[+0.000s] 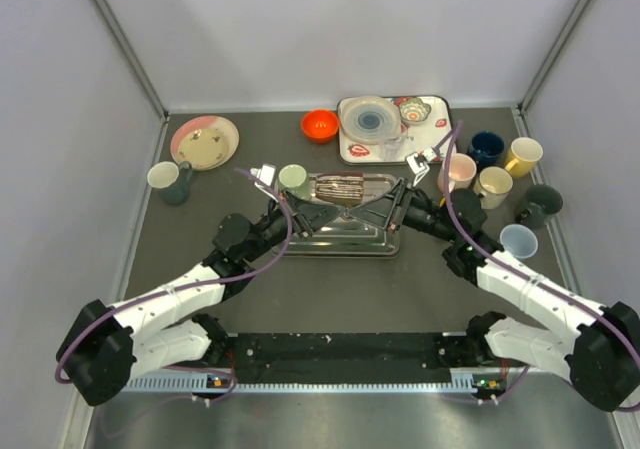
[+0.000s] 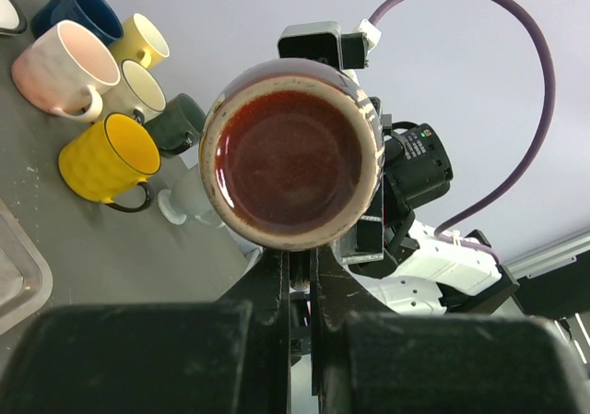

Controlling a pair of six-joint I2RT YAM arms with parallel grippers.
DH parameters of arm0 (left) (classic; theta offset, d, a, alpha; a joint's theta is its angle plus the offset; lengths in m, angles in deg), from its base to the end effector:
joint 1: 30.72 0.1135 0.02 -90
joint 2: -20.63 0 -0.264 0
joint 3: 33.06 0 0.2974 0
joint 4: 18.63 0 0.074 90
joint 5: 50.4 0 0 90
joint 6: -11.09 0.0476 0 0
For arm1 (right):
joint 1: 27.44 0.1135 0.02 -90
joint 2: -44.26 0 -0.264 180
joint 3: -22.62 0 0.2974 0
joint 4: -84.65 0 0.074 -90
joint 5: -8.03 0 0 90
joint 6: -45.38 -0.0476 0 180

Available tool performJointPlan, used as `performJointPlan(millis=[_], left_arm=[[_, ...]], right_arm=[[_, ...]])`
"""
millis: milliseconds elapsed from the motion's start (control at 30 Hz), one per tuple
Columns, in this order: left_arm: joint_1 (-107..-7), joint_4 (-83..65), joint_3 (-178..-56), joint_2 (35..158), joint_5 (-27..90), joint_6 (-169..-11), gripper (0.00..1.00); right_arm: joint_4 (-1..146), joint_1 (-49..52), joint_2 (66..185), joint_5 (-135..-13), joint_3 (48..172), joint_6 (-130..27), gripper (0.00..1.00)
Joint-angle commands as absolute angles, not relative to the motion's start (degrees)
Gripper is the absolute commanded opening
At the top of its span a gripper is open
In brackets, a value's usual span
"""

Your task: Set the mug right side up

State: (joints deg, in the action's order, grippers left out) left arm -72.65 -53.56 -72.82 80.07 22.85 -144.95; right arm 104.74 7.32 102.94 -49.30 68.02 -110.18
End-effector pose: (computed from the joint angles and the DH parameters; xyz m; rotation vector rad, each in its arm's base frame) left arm 0.2000 -0.1981 0.2721 -0.0311 1.5536 -1.7478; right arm 0.2199 0.1839 0.2842 -0.0885 1.7642 1.7659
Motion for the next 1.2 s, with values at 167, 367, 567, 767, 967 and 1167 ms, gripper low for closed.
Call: performJointPlan(millis=[167,367,567,767,967,1167], left_arm=[[-74.49,-59.9,-73.35,80.22,20.35,-144.82,0.0],[-74.93,-59.64,-72.65,80.04,20.17,-143.69,0.0],[-74.76,-55.24,-71.51,76.45,24.21,-140.26,0.34],[-73.44,-51.82,-70.71,73.02,26.68,-138.85,0.54],[-70.89,-44.36,-70.19,69.16,28.26,-137.36,0.57],[-69.31,-30.83,-68.34,62.92,36.86,-134.46,0.58]], right_arm=[[109.13,8.5,104.73,-50.68,71.7,-109.83,0.14],[107.39,8.5,104.91,-52.25,72.14,-109.05,0.0],[99.57,8.42,100.26,-54.45,73.46,-102.9,0.0],[91.75,8.5,96.56,-55.24,75.3,-98.85,0.0],[67.88,8.42,92.44,-63.56,82.31,-87.79,0.0],[40.28,8.5,92.6,-84.82,92.33,-72.76,0.0]])
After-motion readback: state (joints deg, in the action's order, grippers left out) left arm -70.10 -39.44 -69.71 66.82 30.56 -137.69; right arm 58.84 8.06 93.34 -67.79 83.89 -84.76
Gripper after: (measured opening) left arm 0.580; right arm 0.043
